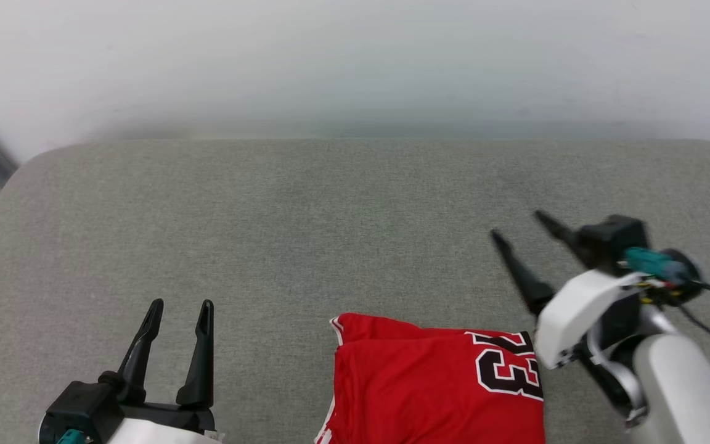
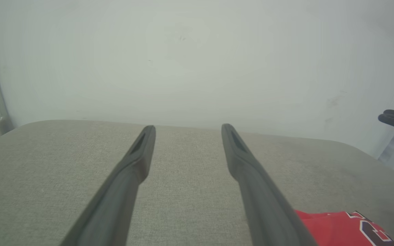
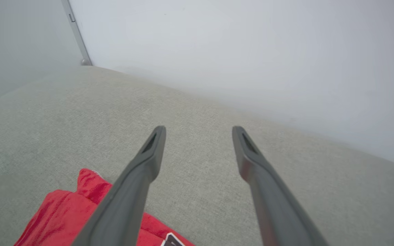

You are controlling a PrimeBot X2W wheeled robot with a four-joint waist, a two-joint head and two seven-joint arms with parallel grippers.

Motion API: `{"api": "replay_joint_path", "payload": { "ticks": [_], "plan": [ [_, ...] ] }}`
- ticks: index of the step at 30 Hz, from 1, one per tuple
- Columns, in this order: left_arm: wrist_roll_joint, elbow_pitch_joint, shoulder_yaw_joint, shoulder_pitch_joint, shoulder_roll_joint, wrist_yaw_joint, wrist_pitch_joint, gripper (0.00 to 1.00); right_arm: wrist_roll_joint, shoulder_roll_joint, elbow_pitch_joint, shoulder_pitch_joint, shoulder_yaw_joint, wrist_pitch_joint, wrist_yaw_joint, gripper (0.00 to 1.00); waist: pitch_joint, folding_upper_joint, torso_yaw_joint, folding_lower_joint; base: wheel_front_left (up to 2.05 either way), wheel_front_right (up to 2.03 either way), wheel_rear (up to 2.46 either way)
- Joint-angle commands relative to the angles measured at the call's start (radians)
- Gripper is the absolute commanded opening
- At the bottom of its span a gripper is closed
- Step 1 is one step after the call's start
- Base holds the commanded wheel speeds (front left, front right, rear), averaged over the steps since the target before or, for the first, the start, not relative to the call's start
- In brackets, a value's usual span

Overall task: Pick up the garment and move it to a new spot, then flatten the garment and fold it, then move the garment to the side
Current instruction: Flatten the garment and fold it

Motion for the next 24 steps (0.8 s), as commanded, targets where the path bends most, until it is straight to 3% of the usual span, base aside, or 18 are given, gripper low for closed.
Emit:
{"api": "replay_joint_path", "payload": {
  "ticks": [1, 3, 9, 17, 24],
  "plan": [
    [-0.001, -0.002, 0.003, -0.009, -0.001, -0.001, -0.002, 1.00, -0.022, -0.022, -0.021, 0.014, -0.028, -0.038, 0.000, 1.00, 0.001, -0.0001, -0.013, 0.0000, 0.00, 0.00, 0.00],
    [0.000, 0.001, 0.002, -0.011, 0.001, -0.001, -0.002, 1.00, -0.046, -0.060, -0.048, 0.040, -0.077, -0.098, 0.000, 1.00, 0.001, -0.0001, -0.020, 0.0000, 0.00, 0.00, 0.00],
    [-0.007, 0.003, 0.013, -0.011, -0.002, -0.001, -0.002, 1.00, -0.060, -0.096, -0.124, 0.171, -0.208, -0.254, -0.001, 1.00, 0.005, -0.0001, -0.039, 0.0000, 0.00, 0.00, 0.00],
    [0.000, 0.001, 0.013, -0.002, 0.005, -0.001, -0.002, 1.00, -0.095, -0.037, -0.245, 0.325, -0.282, -0.375, -0.001, 1.00, 0.010, -0.0001, -0.045, 0.0000, 0.00, 0.00, 0.00],
    [0.016, 0.003, 0.003, 0.005, -0.004, -0.001, -0.002, 1.00, -0.144, 0.067, -0.245, 0.391, -0.306, -0.426, -0.001, 1.00, 0.018, -0.0001, -0.042, 0.0000, 0.00, 0.00, 0.00]
  ]
}}
